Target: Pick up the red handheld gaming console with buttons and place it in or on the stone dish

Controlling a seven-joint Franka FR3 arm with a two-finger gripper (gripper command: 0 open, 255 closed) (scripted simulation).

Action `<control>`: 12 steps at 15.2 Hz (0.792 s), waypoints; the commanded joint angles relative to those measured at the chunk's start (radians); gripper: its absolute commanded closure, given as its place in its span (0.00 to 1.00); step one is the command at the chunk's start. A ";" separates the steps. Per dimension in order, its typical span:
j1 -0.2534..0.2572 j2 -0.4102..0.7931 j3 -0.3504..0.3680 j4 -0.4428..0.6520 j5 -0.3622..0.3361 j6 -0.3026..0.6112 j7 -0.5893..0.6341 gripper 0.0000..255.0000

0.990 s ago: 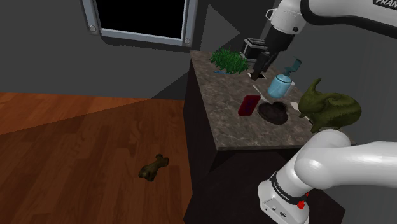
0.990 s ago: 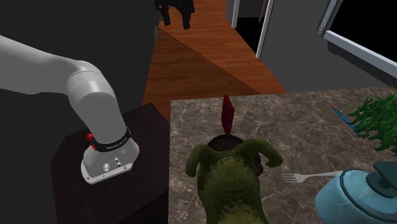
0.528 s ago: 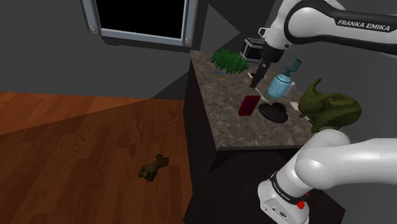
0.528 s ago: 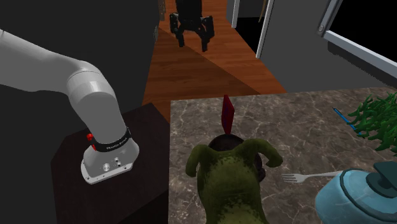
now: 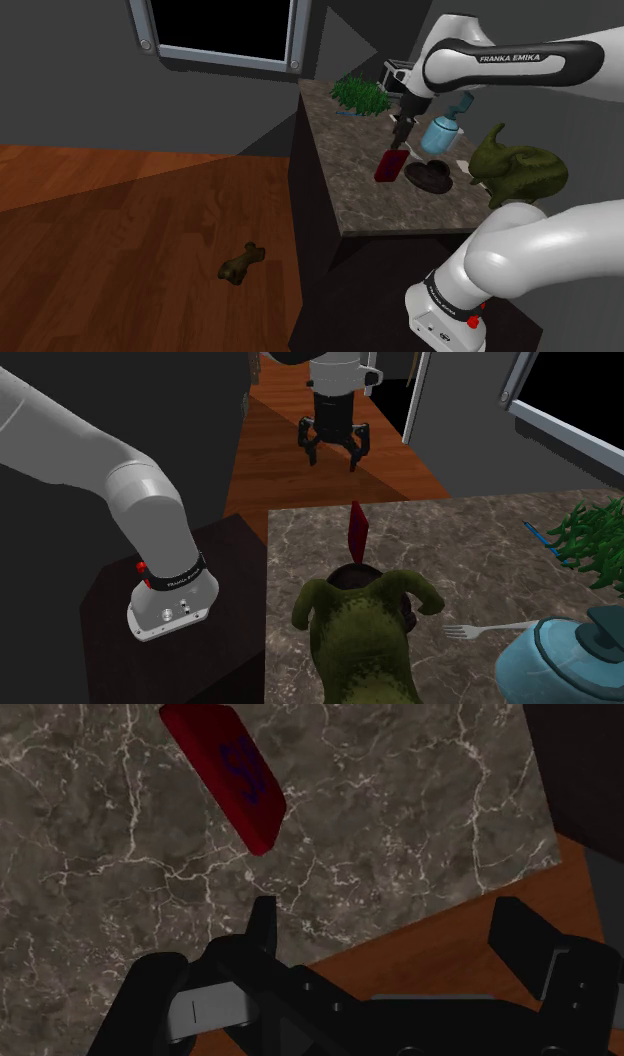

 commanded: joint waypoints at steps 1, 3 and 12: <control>0.012 0.066 -0.045 0.006 -0.006 0.057 -0.080 0.00; 0.026 0.138 -0.090 0.020 -0.003 0.110 -0.161 0.00; 0.051 0.287 -0.161 0.003 0.027 0.266 -0.282 0.00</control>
